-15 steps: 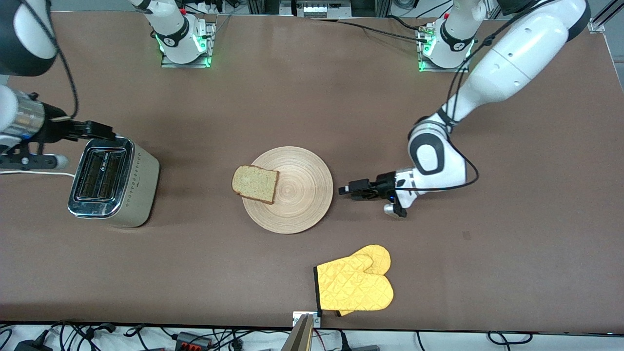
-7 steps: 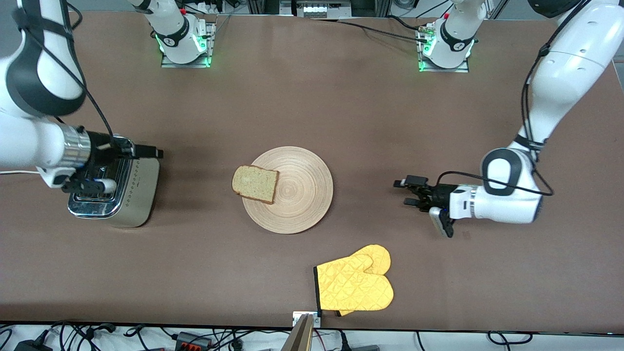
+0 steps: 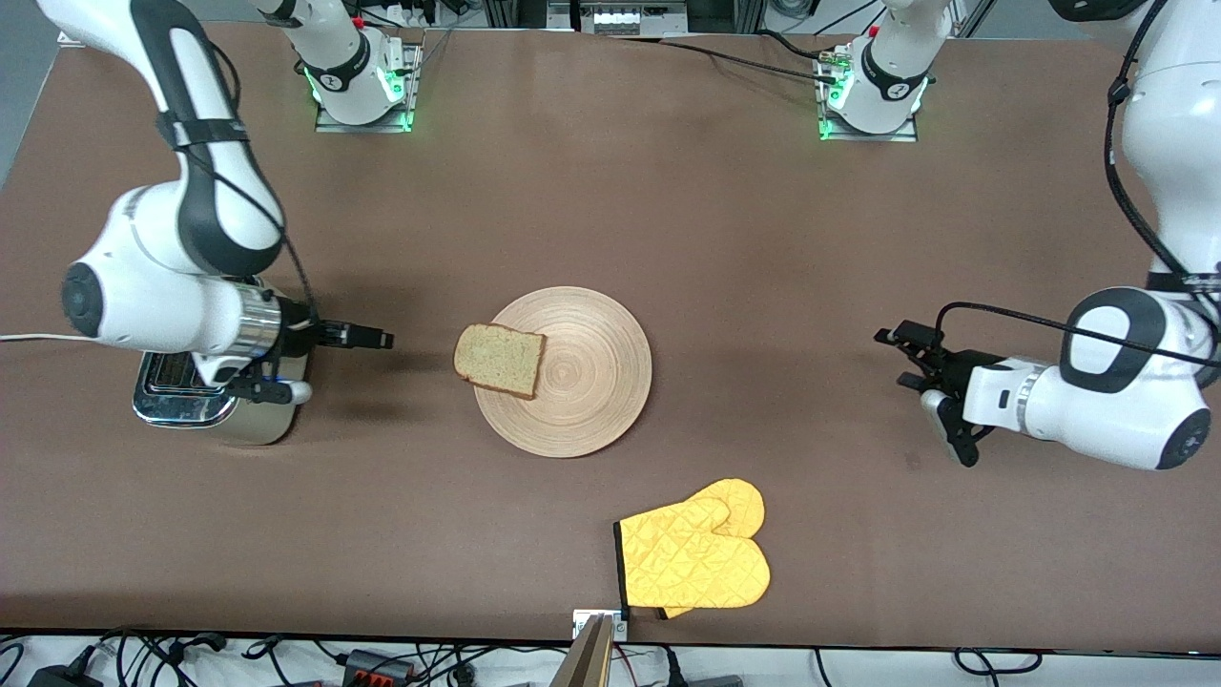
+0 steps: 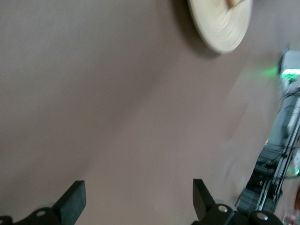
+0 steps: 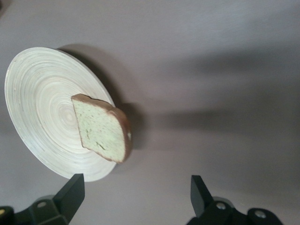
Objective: Move plate and put bread in toaster
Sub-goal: 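Release the plate with the left gripper while the right gripper reaches the bread, then grasp the bread slice with the right gripper while the left gripper withdraws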
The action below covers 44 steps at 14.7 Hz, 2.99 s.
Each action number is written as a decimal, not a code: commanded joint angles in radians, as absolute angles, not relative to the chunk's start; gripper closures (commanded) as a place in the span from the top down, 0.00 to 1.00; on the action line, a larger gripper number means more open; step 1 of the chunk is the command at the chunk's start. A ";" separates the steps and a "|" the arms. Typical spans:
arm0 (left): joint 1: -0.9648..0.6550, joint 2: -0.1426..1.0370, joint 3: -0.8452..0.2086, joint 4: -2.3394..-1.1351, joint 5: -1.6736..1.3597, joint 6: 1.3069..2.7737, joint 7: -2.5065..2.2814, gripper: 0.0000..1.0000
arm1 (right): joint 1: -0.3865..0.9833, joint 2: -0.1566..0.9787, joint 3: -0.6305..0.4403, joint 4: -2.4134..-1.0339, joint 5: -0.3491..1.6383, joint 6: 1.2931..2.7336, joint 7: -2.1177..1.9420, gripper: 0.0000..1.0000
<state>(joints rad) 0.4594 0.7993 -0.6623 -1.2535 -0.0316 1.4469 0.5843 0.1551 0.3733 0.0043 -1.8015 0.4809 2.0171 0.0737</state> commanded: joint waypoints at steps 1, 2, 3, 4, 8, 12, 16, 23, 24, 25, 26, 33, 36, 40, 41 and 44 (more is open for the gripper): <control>0.366 0.695 -0.646 -1.198 0.085 1.323 0.462 1.00 | 0.193 0.331 0.003 -1.917 0.604 2.167 0.084 1.00; 0.338 0.639 -0.644 -1.206 0.160 1.318 0.410 1.00 | 0.224 0.336 0.003 -1.945 0.638 2.230 0.084 1.00; 0.313 0.594 -0.643 -1.207 0.216 1.307 0.355 1.00 | 0.245 0.344 0.003 -1.966 0.647 2.290 0.083 1.00; 0.287 0.544 -0.611 -1.213 0.239 1.292 0.284 1.00 | 0.258 0.360 0.003 -1.985 0.650 2.357 0.077 1.00; 0.070 0.367 -0.263 -1.250 0.168 1.324 0.137 1.00 | 0.273 0.420 0.003 -1.983 0.722 2.413 0.023 1.00; -0.043 0.151 -0.026 -1.472 0.014 1.483 0.000 1.00 | 0.284 0.478 0.005 -1.982 0.854 2.471 -0.043 1.00; -0.043 0.009 0.011 -1.655 0.005 1.716 0.011 1.00 | 0.304 0.517 0.005 -1.983 1.066 2.503 -0.207 1.00; -0.034 -0.035 0.009 -1.710 0.003 1.749 0.012 1.00 | 0.310 0.525 0.005 -1.988 1.103 2.500 -0.232 1.00; -0.034 -0.035 0.006 -1.709 0.003 1.747 0.011 1.00 | 0.311 0.525 0.006 -1.988 1.103 2.500 -0.232 0.93; -0.034 -0.035 0.003 -1.709 0.003 1.741 0.009 1.00 | 0.311 0.526 0.006 -1.988 1.103 2.499 -0.232 0.83; -0.034 -0.034 0.000 -1.709 0.003 1.738 0.005 1.00 | 0.311 0.526 0.006 -1.988 1.103 2.497 -0.230 0.75; -0.040 -0.034 -0.005 -1.707 0.003 1.724 0.000 1.00 | 0.310 0.525 0.009 -1.988 1.104 2.494 -0.227 0.48; -0.038 -0.034 -0.005 -1.707 0.003 1.723 -0.002 1.00 | 0.310 0.522 0.009 -1.988 1.104 2.494 -0.222 0.33; -0.037 -0.032 -0.005 -1.707 0.003 1.723 -0.002 1.00 | 0.307 0.503 0.009 -1.982 1.103 2.476 -0.212 0.00; -0.038 -0.032 -0.005 -1.707 0.003 1.723 -0.002 1.00 | 0.307 0.494 0.008 -1.980 1.103 2.476 -0.212 0.00; -0.038 -0.032 -0.005 -1.707 0.003 1.723 -0.002 1.00 | 0.302 0.457 -0.002 -1.974 1.089 2.471 -0.212 0.00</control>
<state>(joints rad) -0.0352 -0.0120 -0.0070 -1.6916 0.0202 1.7275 0.0069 0.3056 0.4989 0.0060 -1.9691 1.0809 2.4816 -0.2026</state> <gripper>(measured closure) 0.000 0.868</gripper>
